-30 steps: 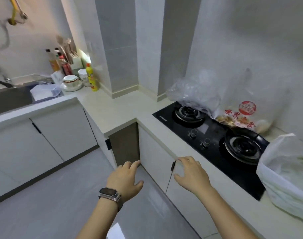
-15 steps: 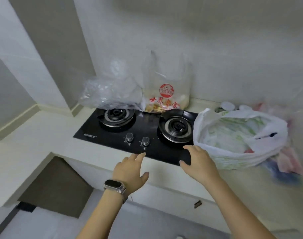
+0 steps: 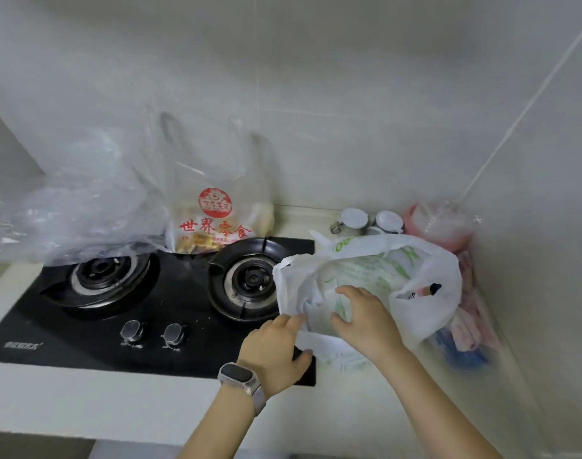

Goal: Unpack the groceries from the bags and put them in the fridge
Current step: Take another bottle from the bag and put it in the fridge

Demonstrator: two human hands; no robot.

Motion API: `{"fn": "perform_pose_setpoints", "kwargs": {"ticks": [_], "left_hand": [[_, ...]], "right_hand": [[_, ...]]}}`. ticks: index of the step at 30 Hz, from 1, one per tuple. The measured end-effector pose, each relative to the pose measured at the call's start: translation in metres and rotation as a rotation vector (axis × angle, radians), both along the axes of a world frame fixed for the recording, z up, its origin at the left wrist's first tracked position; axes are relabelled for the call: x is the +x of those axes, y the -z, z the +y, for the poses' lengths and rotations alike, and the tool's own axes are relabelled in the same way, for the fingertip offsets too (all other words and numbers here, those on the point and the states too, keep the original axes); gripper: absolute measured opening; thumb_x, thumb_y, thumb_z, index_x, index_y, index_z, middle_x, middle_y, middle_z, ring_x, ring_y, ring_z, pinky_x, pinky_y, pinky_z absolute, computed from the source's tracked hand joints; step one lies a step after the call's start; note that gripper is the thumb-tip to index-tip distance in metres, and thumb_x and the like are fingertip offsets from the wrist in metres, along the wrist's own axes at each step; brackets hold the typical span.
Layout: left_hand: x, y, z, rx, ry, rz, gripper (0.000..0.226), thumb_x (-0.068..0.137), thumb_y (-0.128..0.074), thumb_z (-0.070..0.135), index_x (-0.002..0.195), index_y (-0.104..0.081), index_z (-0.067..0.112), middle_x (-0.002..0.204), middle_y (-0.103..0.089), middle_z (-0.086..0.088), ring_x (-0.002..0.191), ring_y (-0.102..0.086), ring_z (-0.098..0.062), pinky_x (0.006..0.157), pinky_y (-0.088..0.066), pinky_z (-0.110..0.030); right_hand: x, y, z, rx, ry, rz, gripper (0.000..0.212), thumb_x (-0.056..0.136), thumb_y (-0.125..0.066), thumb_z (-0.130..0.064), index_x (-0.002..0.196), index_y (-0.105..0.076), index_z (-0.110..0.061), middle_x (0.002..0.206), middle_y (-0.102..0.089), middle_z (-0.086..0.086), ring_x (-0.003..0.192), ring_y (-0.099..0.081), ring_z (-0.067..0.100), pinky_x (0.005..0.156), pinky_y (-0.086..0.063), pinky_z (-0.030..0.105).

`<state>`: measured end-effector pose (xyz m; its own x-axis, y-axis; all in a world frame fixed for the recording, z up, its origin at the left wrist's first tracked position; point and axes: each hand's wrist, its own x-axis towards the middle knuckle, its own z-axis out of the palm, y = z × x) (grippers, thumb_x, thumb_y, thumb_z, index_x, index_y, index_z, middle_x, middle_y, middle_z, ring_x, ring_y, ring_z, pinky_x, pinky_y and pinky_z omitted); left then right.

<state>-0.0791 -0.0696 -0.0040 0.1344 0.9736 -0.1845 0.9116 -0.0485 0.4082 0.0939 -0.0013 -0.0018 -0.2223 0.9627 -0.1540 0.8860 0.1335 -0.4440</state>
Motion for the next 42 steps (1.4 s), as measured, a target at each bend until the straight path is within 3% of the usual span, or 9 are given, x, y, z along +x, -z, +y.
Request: {"fn": "perform_pose_setpoints", "kwargs": {"ticks": [7, 16, 20, 22, 25, 28, 35, 38, 42], "left_hand": [[0.032, 0.007, 0.047, -0.075, 0.122, -0.032, 0.061, 0.092, -0.046, 0.043, 0.147, -0.022, 0.031, 0.143, -0.04, 0.003, 0.129, -0.042, -0.02, 0.1, -0.043, -0.034], [0.045, 0.016, 0.08, -0.147, 0.273, 0.025, 0.058, 0.094, -0.044, 0.036, 0.147, -0.025, 0.023, 0.141, -0.042, -0.004, 0.126, -0.045, -0.025, 0.1, -0.043, -0.035], [0.049, 0.019, 0.092, -0.141, 0.301, 0.015, 0.056, 0.093, -0.044, 0.035, 0.145, -0.027, 0.025, 0.142, -0.042, -0.002, 0.128, -0.045, -0.023, 0.1, -0.043, -0.034], [0.055, 0.019, 0.094, -0.142, 0.329, 0.017, 0.056, 0.093, -0.044, 0.035, 0.145, -0.028, 0.025, 0.142, -0.041, -0.002, 0.128, -0.044, -0.023, 0.1, -0.042, -0.035], [0.068, 0.019, 0.098, -0.127, 0.368, 0.014, 0.056, 0.094, -0.045, 0.035, 0.146, -0.028, 0.025, 0.144, -0.04, -0.001, 0.129, -0.042, -0.024, 0.103, -0.04, -0.035], [0.079, 0.02, 0.1, -0.085, 0.39, 0.008, 0.054, 0.094, -0.045, 0.035, 0.145, -0.031, 0.025, 0.143, -0.038, 0.0, 0.131, -0.036, -0.021, 0.104, -0.037, -0.031], [0.084, 0.028, 0.097, -0.062, 0.351, -0.076, 0.05, 0.094, -0.046, 0.035, 0.142, -0.037, 0.025, 0.142, -0.038, 0.003, 0.13, -0.035, -0.019, 0.107, -0.033, -0.029], [0.079, 0.033, 0.095, -0.093, 0.312, -0.101, 0.048, 0.094, -0.046, 0.035, 0.139, -0.041, 0.021, 0.14, -0.041, 0.002, 0.129, -0.038, -0.019, 0.107, -0.032, -0.027], [0.07, 0.038, 0.091, -0.129, 0.249, -0.153, 0.045, 0.093, -0.049, 0.033, 0.136, -0.046, 0.019, 0.137, -0.043, 0.001, 0.129, -0.041, -0.017, 0.106, -0.035, -0.027]], "right_hand": [[0.02, 0.032, 0.047, -0.236, -0.024, -0.003, 0.042, 0.094, -0.049, -0.024, 0.135, -0.048, -0.02, 0.134, -0.053, 0.004, 0.123, -0.051, 0.021, 0.099, -0.044, 0.034], [0.022, 0.072, 0.063, -0.615, -0.087, -0.382, 0.031, 0.096, -0.044, -0.026, 0.115, -0.061, -0.01, 0.115, -0.063, 0.009, 0.105, -0.061, 0.026, 0.085, -0.047, 0.031], [0.032, 0.056, 0.069, -0.482, -0.062, -0.548, 0.028, 0.095, -0.047, -0.019, 0.118, -0.06, -0.007, 0.119, -0.061, 0.009, 0.111, -0.057, 0.027, 0.082, -0.043, 0.03], [0.04, 0.04, 0.069, -0.323, -0.013, -0.547, 0.028, 0.094, -0.05, -0.015, 0.119, -0.061, -0.011, 0.121, -0.06, 0.008, 0.119, -0.051, 0.027, 0.091, -0.044, 0.035], [0.054, 0.01, 0.068, -0.037, 0.098, -0.384, 0.035, 0.09, -0.051, -0.01, 0.122, -0.061, -0.019, 0.123, -0.061, 0.004, 0.13, -0.042, 0.024, 0.111, -0.032, 0.043], [0.074, -0.019, 0.068, 0.142, 0.301, -0.248, 0.039, 0.089, -0.052, -0.016, 0.127, -0.057, -0.025, 0.13, -0.056, -0.004, 0.129, -0.042, 0.02, 0.105, -0.031, 0.037], [0.125, 0.004, 0.063, -0.128, 0.509, -0.074, 0.041, 0.088, -0.049, -0.038, 0.128, -0.044, -0.03, 0.121, -0.059, 0.002, 0.113, -0.056, 0.029, 0.088, -0.05, 0.045], [0.14, 0.036, 0.059, -0.082, 0.505, 0.037, 0.04, 0.086, -0.055, -0.041, 0.121, -0.035, -0.045, 0.112, -0.062, -0.001, 0.104, -0.061, 0.026, 0.082, -0.053, 0.049], [0.131, 0.025, 0.056, -0.038, 0.568, -0.011, 0.039, 0.089, -0.062, -0.036, 0.119, -0.038, -0.037, 0.115, -0.062, 0.002, 0.11, -0.056, 0.032, 0.084, -0.05, 0.052]]}}
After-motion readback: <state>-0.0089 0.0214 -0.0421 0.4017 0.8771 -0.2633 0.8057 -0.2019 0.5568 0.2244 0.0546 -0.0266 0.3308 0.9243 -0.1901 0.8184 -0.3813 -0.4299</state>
